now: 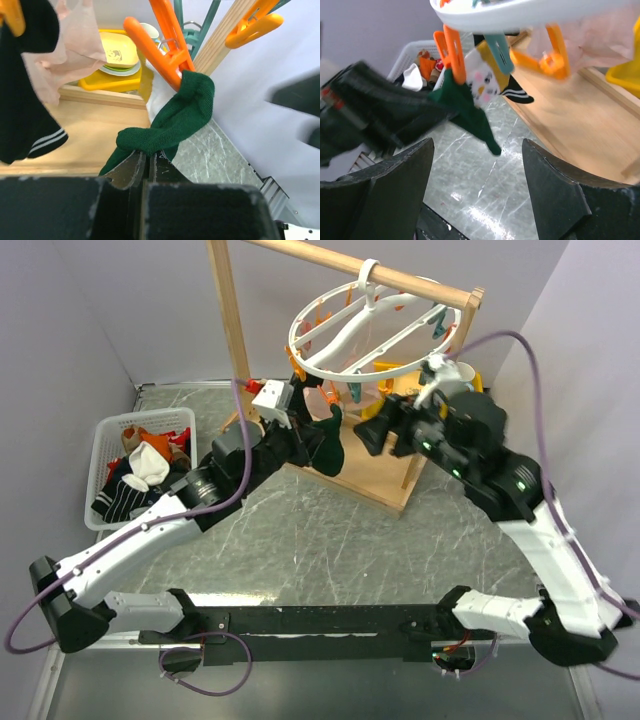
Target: Remove the socks clipped to the hanger
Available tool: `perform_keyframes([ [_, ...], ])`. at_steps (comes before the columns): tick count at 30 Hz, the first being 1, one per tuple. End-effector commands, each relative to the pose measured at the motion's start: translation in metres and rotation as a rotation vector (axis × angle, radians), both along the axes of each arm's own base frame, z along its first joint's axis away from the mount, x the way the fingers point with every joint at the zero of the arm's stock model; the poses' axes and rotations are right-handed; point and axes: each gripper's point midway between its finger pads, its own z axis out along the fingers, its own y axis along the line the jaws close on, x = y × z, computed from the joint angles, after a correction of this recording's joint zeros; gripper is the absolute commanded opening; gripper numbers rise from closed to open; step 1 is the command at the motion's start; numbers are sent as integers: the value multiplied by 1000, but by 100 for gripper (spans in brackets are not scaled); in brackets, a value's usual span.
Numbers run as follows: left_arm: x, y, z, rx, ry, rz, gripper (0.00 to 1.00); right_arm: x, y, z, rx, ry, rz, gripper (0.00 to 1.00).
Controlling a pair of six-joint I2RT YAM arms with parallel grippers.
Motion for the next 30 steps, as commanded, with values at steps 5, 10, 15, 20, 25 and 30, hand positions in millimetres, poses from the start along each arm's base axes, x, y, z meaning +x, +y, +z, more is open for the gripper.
perform_keyframes([
  [5, -12, 16, 13, -64, -35, 18, 1, 23, 45, 23, -57, -15, 50, 80],
  [10, -14, 14, 10, -71, -29, 5, 1, 35, 55, 30, -97, -25, 4, 79],
  [15, -18, 14, 22, -108, -57, -3, 1, 42, 60, 34, -145, -28, -31, 77],
  [20, -20, 12, 21, -117, -64, -9, 1, 54, 66, 27, -188, -15, -56, 76],
  [25, -21, 6, 17, -105, -69, -24, 1, 63, 77, 21, -191, -34, -47, 74],
  [30, -26, -3, 17, -85, -82, -48, 1, 73, 87, 19, -196, -36, -56, 70],
])
